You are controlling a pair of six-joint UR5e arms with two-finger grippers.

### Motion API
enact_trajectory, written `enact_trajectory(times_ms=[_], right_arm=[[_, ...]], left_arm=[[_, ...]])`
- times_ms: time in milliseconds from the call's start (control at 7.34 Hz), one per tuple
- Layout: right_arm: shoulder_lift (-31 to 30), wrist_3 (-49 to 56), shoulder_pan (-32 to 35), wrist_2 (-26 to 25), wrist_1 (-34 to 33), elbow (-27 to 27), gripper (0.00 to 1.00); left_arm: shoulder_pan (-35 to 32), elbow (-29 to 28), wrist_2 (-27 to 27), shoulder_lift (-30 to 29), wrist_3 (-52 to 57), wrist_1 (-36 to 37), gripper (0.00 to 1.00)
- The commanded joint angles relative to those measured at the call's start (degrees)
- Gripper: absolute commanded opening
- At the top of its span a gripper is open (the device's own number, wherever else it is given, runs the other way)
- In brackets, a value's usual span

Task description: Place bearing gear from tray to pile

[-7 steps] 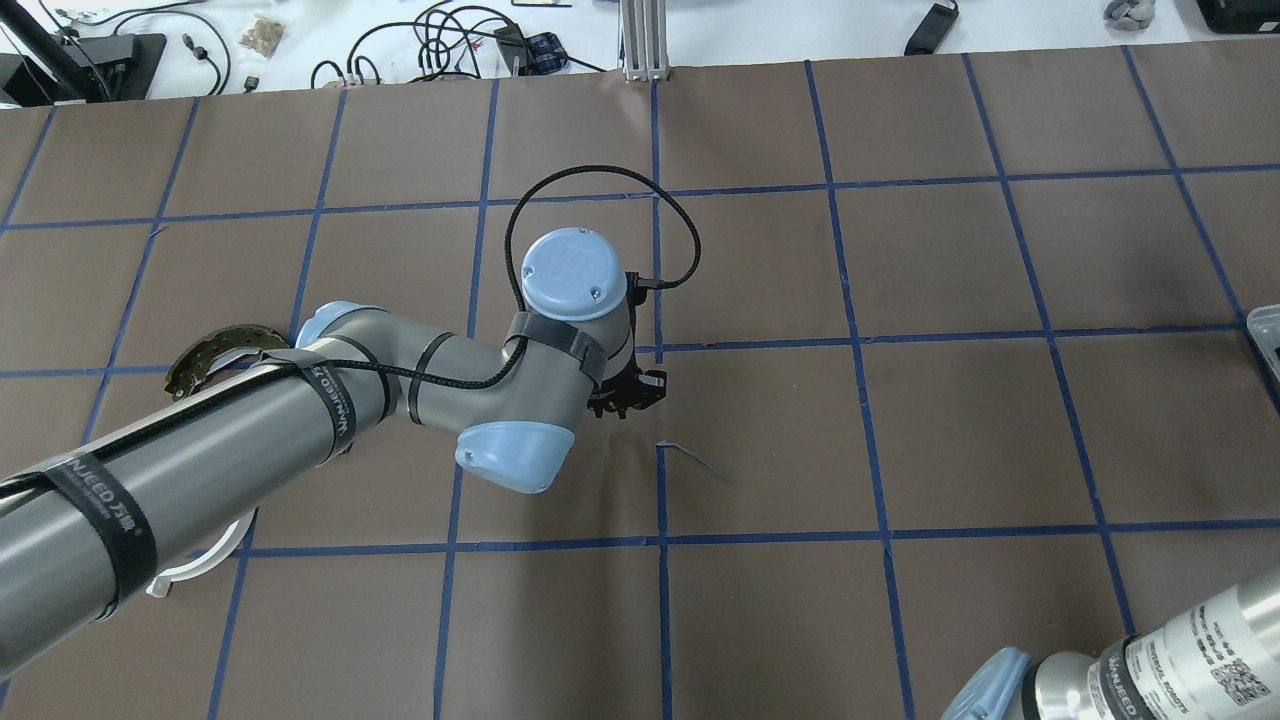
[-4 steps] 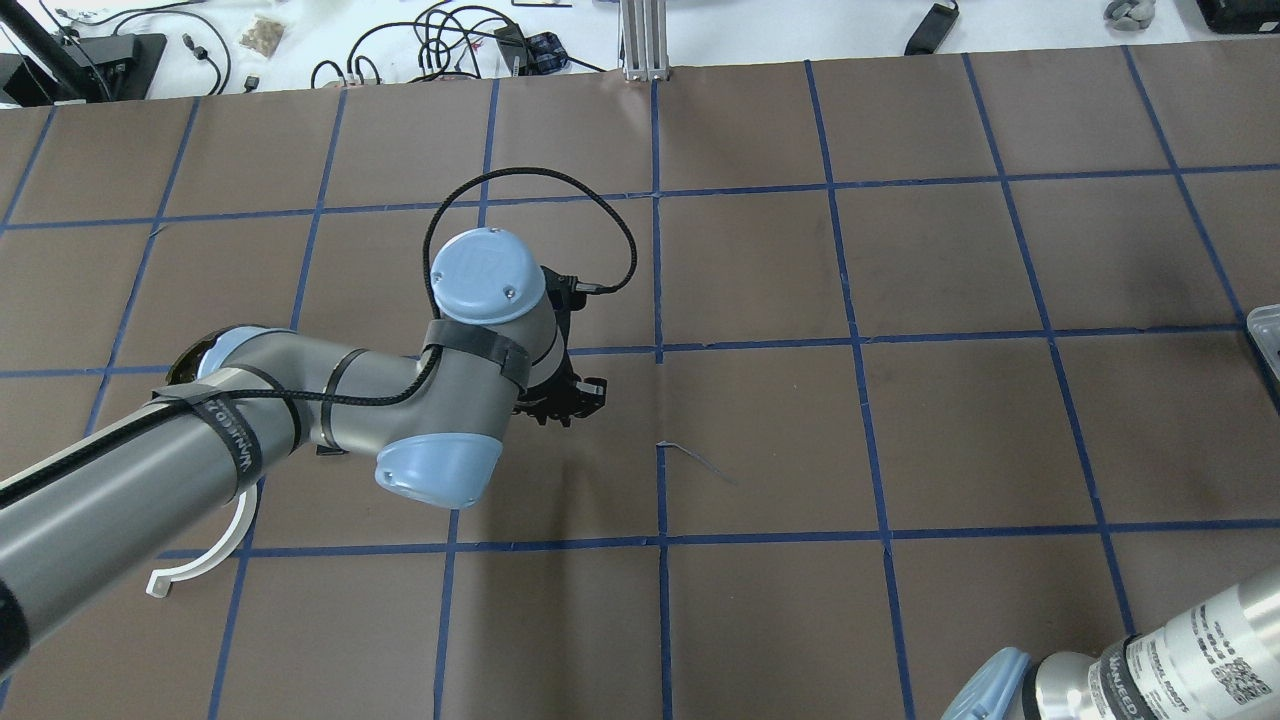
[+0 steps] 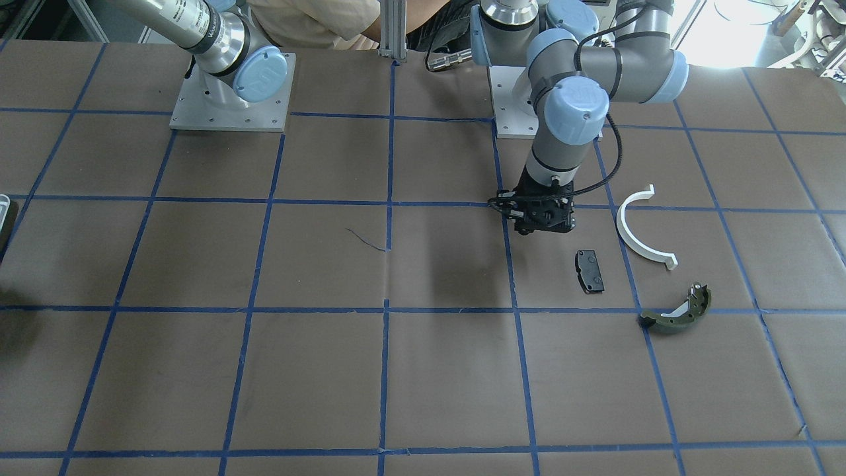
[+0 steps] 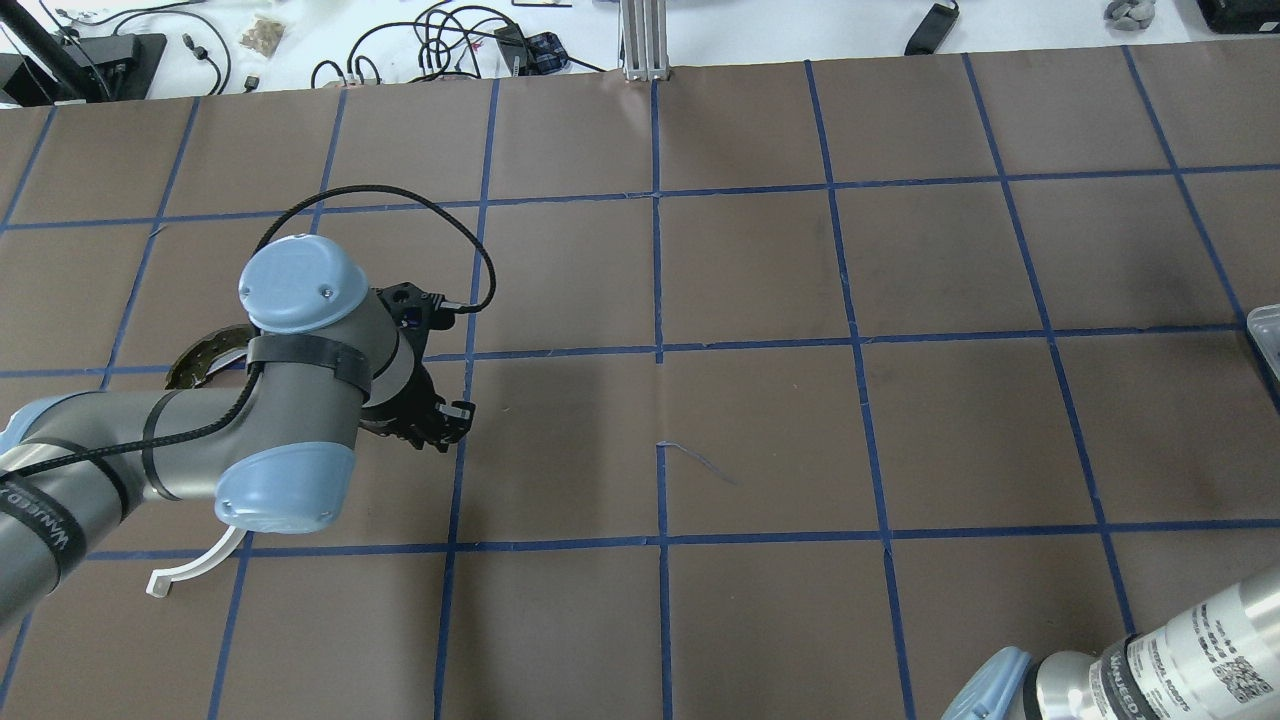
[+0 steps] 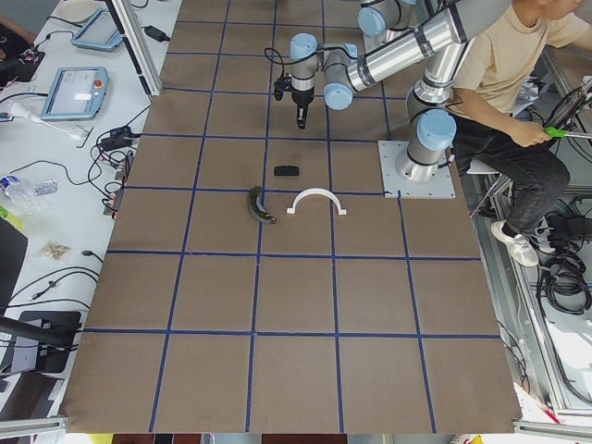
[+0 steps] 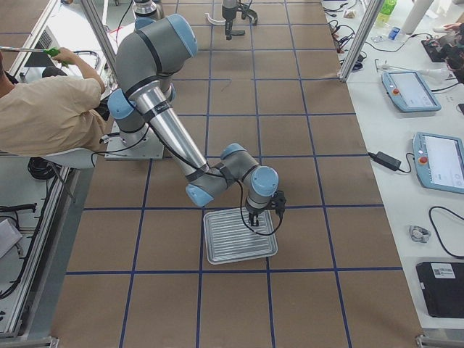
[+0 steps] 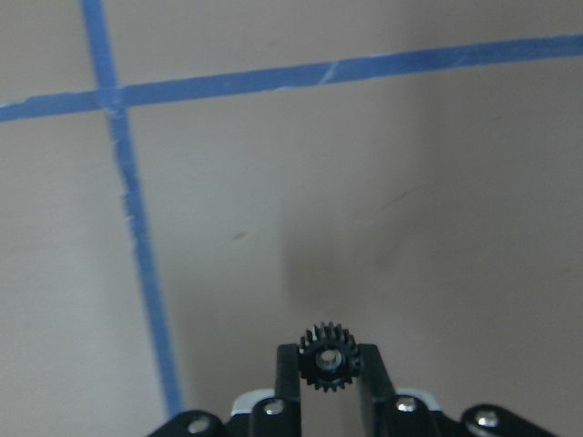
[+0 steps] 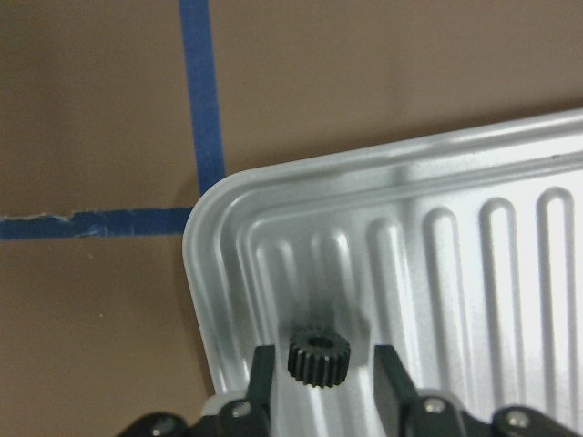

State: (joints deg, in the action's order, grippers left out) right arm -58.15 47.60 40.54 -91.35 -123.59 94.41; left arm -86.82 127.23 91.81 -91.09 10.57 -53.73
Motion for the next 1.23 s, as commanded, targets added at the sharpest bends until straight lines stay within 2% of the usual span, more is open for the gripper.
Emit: enact_trajectory(times_ms=[0, 136, 545, 817, 1089], right_arm=[[0.1, 0.1, 0.0, -0.1, -0.1, 0.0, 0.28], [0.0, -0.2, 0.0, -0.1, -0.1, -0.1, 0.26], [-2.6, -0.9, 0.1, -1.9, 0.6, -0.5, 0.18], [-14.1, -8.4, 4.2, -1.2, 8.2, 4.6, 0.16], [-24.2, -20.5, 14.5, -1.6, 8.4, 13.0, 0.16]], left_arm=[[11.1, 2.8, 0.4, 3.9, 10.0, -1.0, 0.00], [12.9, 4.4, 0.3, 4.6, 13.5, -0.2, 0.00], [25.5, 4.5, -0.7, 2.2, 30.5, 0.1, 0.00], [25.8, 4.7, -0.4, -0.8, 30.5, 4.4, 0.00], [25.8, 4.5, -0.6, -3.6, 29.3, 5.9, 0.00]])
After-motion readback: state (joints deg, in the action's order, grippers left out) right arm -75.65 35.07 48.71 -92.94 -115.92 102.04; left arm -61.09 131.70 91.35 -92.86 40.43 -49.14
